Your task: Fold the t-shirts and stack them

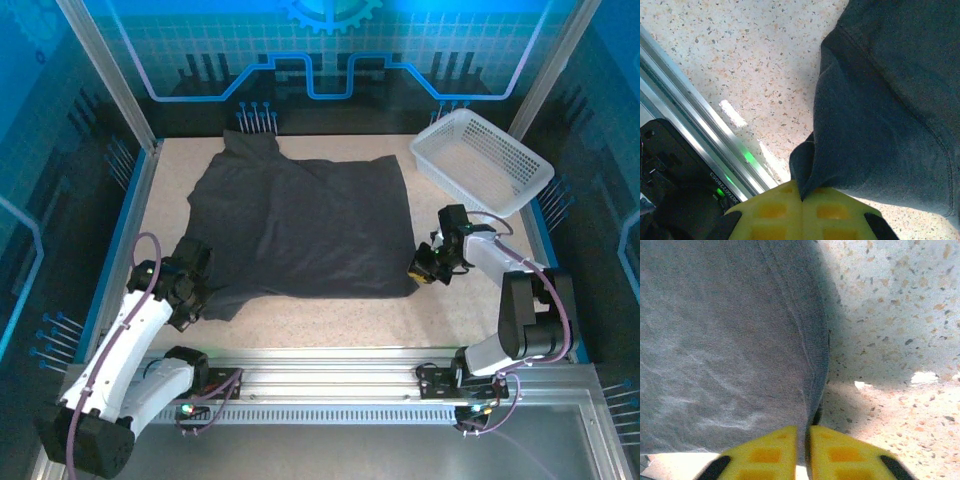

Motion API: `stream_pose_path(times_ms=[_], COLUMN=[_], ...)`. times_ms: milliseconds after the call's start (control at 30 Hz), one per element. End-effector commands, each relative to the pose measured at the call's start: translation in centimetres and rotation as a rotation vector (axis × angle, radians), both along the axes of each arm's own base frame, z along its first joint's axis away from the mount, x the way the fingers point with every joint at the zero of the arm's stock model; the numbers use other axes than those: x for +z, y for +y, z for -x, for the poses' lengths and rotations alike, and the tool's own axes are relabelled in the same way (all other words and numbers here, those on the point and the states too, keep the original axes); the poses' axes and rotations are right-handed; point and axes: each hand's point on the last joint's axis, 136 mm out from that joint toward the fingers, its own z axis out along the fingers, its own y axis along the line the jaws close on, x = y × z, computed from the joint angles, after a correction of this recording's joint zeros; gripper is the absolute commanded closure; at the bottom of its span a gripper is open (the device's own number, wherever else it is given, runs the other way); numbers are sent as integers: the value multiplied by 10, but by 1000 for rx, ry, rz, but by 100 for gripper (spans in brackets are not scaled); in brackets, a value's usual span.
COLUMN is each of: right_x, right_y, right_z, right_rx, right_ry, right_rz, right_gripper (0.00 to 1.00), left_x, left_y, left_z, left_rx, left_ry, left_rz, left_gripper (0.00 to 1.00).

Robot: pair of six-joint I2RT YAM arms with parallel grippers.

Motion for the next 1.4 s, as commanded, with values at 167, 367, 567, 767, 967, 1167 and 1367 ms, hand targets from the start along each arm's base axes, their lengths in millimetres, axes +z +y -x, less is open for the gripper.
stream_pose_path(times_ms=[167, 367, 567, 767, 967, 1167, 1367], right_x=[10, 11, 12, 6, -8, -17, -23], right_y=[-7, -12, -17, -21, -25, -27, -38], right_z=[-10, -21, -39, -57, -66, -83, -88], right_rx=[20, 14, 1, -14, -25, -40, -59], right_ry=[7, -8, -15, -9, 17, 22, 43], right_rz=[57, 77, 100, 125, 146, 147, 195], right_gripper=[100, 100, 100, 100, 100, 100, 100], left_x=[-2, -2, -2, -2, -4, -9, -12], left_y=[1, 1, 1, 0, -1, -6, -7], left_z=[6, 6, 5, 5, 6, 4, 4], left_rx=[19, 19, 20, 24, 21, 18, 14], left_ry=[16, 17, 15, 13, 15, 17, 22], left_rz=[4, 6, 8, 10, 19, 44, 53], left_gripper=[100, 100, 100, 100, 100, 100, 100])
